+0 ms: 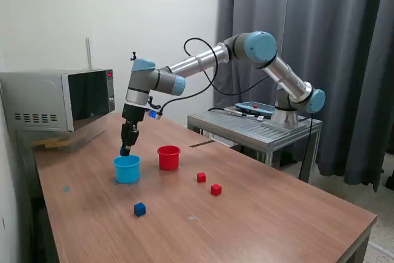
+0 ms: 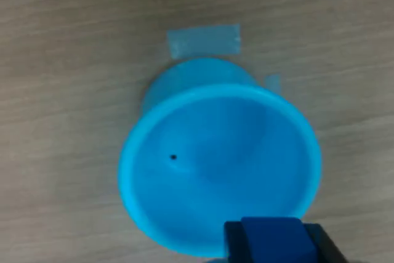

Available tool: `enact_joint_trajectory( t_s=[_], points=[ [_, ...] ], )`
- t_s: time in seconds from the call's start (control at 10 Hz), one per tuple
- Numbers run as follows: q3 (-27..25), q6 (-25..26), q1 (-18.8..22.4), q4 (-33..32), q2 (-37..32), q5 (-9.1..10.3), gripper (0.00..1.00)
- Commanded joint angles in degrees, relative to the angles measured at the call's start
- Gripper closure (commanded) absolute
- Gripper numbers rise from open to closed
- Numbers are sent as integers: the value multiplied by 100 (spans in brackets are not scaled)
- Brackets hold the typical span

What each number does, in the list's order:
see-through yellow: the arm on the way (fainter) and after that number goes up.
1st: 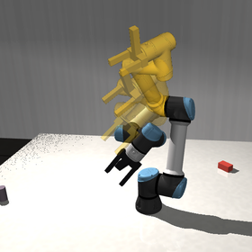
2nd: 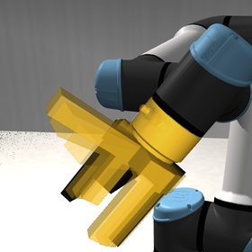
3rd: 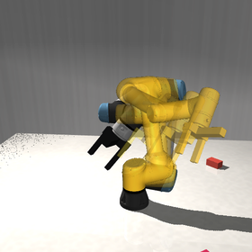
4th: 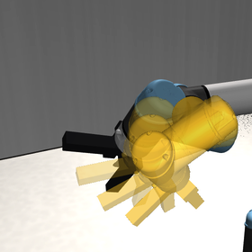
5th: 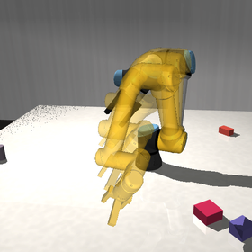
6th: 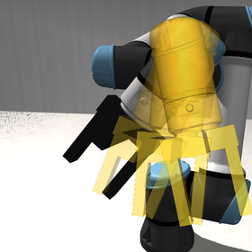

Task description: Place red objects in the red bin, and blue objects in the blue bin.

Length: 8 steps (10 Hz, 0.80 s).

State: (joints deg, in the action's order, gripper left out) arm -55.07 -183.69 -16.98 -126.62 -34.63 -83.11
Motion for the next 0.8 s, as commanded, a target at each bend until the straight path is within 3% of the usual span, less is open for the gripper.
enact_joint_trajectory(
  t_s=[0.0,0.7],
  points=[
    [-39,0,-104,6,0,-4,100],
    [-233,0,-130,6,-9,-3,100]
  ],
)
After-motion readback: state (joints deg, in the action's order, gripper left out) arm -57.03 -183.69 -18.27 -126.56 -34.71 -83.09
